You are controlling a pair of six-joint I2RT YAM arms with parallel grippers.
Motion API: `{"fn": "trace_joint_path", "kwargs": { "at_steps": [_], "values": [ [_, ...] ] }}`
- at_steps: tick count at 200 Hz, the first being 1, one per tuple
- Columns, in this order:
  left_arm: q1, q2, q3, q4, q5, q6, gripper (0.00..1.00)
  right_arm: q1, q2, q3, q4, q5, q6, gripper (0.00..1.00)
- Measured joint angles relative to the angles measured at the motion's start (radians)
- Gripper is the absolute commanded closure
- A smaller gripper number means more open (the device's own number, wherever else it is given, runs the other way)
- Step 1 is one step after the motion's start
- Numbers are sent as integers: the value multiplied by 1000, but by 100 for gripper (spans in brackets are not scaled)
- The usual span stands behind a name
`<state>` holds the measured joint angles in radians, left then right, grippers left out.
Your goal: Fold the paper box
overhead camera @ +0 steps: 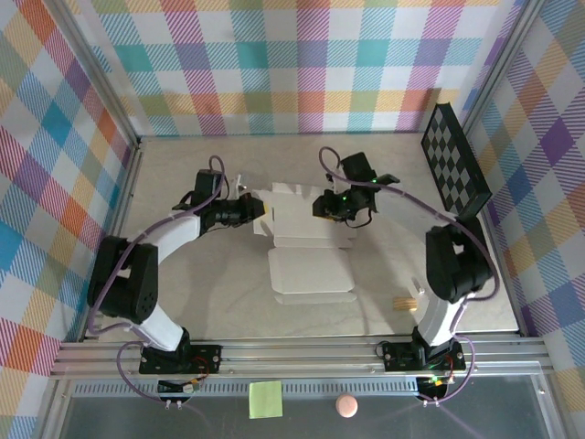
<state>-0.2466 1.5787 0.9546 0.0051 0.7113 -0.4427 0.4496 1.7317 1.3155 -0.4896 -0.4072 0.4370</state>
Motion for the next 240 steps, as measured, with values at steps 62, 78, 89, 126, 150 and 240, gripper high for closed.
{"fn": "trace_joint_path", "kwargs": {
  "at_steps": [62, 78, 89, 126, 150, 240],
  "values": [
    [0, -149, 23, -23, 92, 111, 100, -5, -191, 83, -89, 96, -117, 69],
    [0, -198, 30, -41, 103, 164, 100, -5, -241, 93, -107, 114, -164, 68],
    [0, -234, 36, -56, 113, 203, 100, -5, -279, 96, -112, 122, -201, 67],
    [0, -323, 82, -87, 169, 313, 100, -5, -395, 99, -113, 117, -355, 63],
    [0, -350, 105, -83, 222, 351, 100, -5, -447, 117, -117, 99, -452, 60],
    [0, -541, 15, -1, 397, 576, 100, -5, -467, 277, -234, -135, -763, 46]
  ]
}}
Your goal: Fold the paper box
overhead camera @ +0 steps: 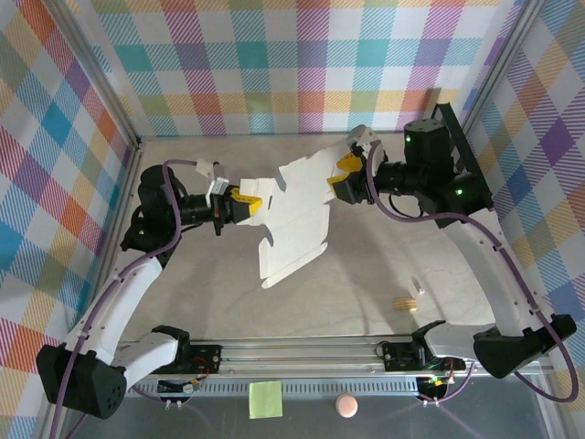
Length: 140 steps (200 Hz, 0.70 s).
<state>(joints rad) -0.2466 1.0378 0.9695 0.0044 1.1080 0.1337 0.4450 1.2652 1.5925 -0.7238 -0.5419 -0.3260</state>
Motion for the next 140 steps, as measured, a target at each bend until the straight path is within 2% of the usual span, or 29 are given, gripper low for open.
{"fn": "trace_joint_path", "kwargs": {
  "at_steps": [31, 44, 93, 112, 140],
  "values": [
    [0, -5, 53, -196, 19, 189, 100, 8, 47, 155, -89, -83, -75, 41],
    [0, -5, 72, -272, 30, 251, 100, 16, 60, 208, -124, -109, -99, 36],
    [0, -28, 88, -380, 92, 362, 100, 93, 156, 391, -349, -123, -208, 30],
    [0, -53, 88, -397, 113, 388, 100, 135, 189, 410, -439, -94, -243, 32],
    [0, -89, 88, -417, 131, 435, 100, 167, 209, 409, -544, -60, -287, 48]
  ]
}}
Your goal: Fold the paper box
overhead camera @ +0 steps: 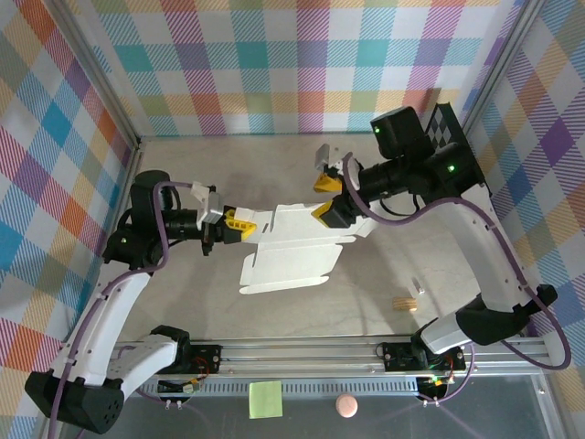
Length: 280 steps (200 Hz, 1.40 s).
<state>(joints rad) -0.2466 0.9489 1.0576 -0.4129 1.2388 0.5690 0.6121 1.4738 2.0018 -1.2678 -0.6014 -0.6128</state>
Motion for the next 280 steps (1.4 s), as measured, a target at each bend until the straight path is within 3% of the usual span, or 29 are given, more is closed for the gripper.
{"fn": "trace_joint_path", "kwargs": {
  "at_steps": [12, 111, 250, 280],
  "values": [
    [0, -8, 0, -11, 3, 15, 100, 7, 0, -1, -27, 15, -20, 56],
    [0, -12, 0, -41, 10, 50, 100, 56, -18, -78, -99, 68, -114, 77],
    [0, -8, 0, -42, 6, 53, 100, 84, -16, -58, -118, 91, -113, 75],
    [0, -8, 0, -42, 6, 53, 100, 93, -16, -47, -118, 98, -113, 81]
  ]
}}
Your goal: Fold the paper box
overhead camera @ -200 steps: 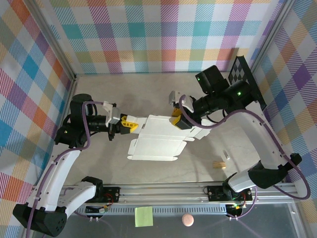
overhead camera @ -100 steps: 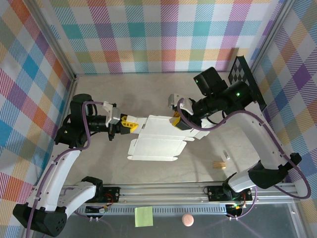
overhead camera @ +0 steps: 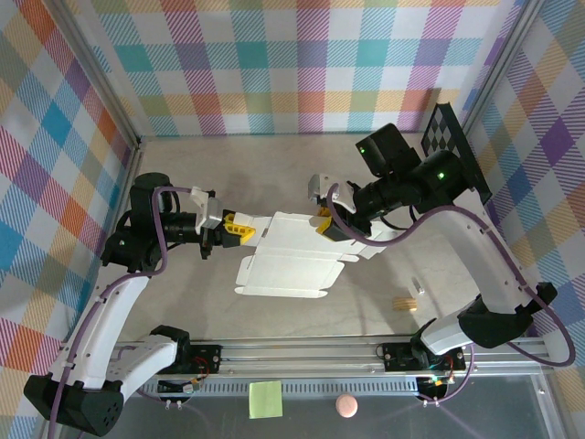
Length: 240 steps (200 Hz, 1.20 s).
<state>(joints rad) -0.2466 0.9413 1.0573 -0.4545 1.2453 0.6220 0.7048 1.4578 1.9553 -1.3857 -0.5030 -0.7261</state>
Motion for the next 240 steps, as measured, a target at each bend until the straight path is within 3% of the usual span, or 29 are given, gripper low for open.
{"fn": "trace_joint_path", "kwargs": {
  "at_steps": [30, 40, 56, 70, 80, 111, 146, 194, 240],
  "values": [
    [0, 0, 0, -1, -1, 0, 100, 6, 2, 6, -2, 13, 6, 99],
    [0, 0, 0, -1, -6, 0, 99, 7, 5, 11, -5, 18, 5, 100],
    [0, 0, 0, 2, -19, -1, 70, 9, 7, 13, -3, 24, 6, 100],
    [0, -2, -1, 18, -53, -25, 54, 9, 8, 14, -4, 34, 7, 100],
    [0, -6, -6, 47, -90, -52, 46, 9, 8, 14, -3, 42, 12, 100],
    [0, -19, -14, 156, -261, -237, 37, 8, 8, 14, 21, 66, 51, 100],
    [8, 50, 89, 111, -474, -406, 0, -32, 7, -7, 112, 68, 150, 100],
    [36, 111, 134, 103, -556, -554, 0, -130, 5, -152, 351, 14, 434, 100],
    [51, 114, 34, 288, -550, -785, 2, -241, -41, -425, 697, -33, 866, 100]
  ]
}}
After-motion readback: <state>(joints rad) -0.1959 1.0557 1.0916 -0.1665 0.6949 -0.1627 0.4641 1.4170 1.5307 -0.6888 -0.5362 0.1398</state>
